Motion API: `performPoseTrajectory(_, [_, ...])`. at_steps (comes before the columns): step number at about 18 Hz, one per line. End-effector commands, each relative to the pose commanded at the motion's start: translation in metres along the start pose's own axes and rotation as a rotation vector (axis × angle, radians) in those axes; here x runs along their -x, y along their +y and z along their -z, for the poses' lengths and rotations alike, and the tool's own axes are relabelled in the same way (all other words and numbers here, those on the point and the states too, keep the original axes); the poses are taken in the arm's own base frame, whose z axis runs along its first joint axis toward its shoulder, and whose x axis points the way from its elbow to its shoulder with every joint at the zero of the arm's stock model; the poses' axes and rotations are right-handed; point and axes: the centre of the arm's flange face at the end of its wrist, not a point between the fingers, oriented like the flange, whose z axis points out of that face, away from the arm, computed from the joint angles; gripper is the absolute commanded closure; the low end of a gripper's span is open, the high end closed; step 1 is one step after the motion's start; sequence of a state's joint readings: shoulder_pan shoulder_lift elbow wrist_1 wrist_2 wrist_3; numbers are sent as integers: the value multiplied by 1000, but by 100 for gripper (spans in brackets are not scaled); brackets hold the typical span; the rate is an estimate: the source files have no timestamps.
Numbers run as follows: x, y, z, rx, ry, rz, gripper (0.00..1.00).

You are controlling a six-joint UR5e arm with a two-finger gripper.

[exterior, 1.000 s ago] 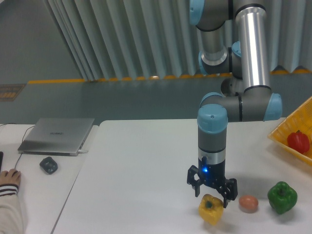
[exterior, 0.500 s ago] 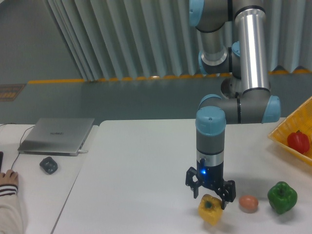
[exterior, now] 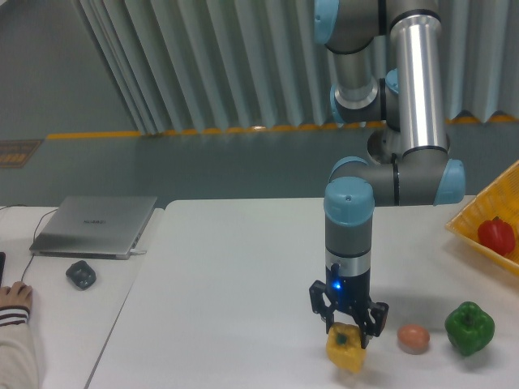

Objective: Place the yellow pepper in a basket
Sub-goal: 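Lift the yellow pepper and carry it into the yellow basket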

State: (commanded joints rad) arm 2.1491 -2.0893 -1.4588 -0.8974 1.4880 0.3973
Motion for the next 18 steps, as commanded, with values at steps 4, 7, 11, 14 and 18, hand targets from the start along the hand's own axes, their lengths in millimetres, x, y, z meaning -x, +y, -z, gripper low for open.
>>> performPoseTrajectory(4, [3,0,17,-18,-5,-6,53])
performPoseTrajectory(7, [7,5,39,-31,-20,-55,53])
performPoseTrajectory(11, [32,30,68,43,3,-222,52])
performPoseTrajectory(14, [54,49,92,82,23,-362,52])
performPoseTrajectory(18, [79,73,99,166,59,-548,52])
